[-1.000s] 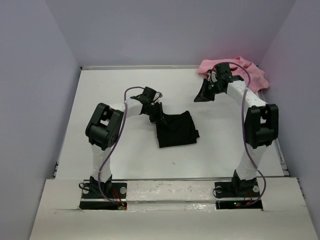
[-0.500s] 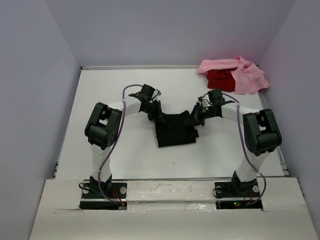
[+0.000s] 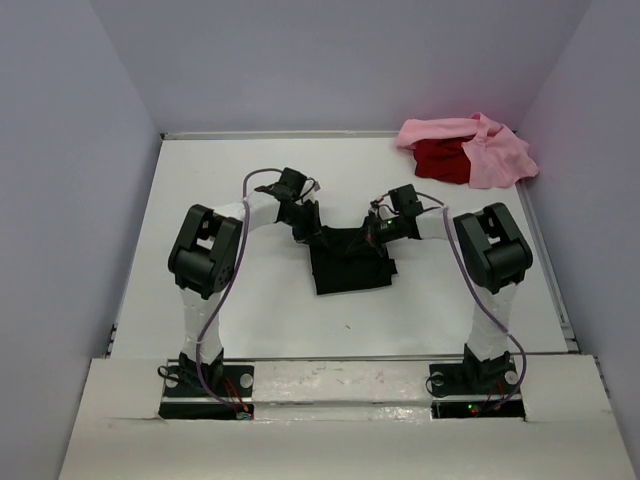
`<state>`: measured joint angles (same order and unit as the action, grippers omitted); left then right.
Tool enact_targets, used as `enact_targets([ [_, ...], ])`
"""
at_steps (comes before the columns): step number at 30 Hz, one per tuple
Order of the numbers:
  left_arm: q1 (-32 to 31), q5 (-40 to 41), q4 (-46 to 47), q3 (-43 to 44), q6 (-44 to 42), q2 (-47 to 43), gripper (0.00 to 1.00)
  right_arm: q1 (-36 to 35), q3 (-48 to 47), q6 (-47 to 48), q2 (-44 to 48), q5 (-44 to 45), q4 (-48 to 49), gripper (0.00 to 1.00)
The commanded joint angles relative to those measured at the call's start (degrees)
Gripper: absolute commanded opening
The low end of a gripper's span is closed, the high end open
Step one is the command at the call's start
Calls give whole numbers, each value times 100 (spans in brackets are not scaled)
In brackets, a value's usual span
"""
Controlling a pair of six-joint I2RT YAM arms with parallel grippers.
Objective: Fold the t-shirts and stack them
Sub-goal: Fold the tshirt
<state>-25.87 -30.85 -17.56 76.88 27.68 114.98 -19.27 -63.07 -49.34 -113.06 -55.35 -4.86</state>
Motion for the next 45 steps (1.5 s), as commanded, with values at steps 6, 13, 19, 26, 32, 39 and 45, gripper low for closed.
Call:
enact_targets([
  [6,126,-105,-107,46,-149,-459,0,-112,-574,732,-533,1120,-602,0],
  [13,170,-123,-125,2,-175,-503,0,-112,-584,1014,-946,1543,-919,0],
  [19,187,-123,-160,11,-219,-529,0,-112,-575,1023,-727,1378,-911,0],
  [26,196,-149,-204,108,-254,-503,0,-112,-1014,708,-332,957,-981,0],
  [32,222,-342,-143,231,-255,-581,0,-112,-1584,470,-165,359,-999,36],
  [39,249,-167,-590,976,-158,-1152,0,-112,-1999,478,257,-37,-1130,36],
  [45,240,-562,-1056,1917,-140,-1486,45,-112,-2508,1276,556,489,-2306,40],
])
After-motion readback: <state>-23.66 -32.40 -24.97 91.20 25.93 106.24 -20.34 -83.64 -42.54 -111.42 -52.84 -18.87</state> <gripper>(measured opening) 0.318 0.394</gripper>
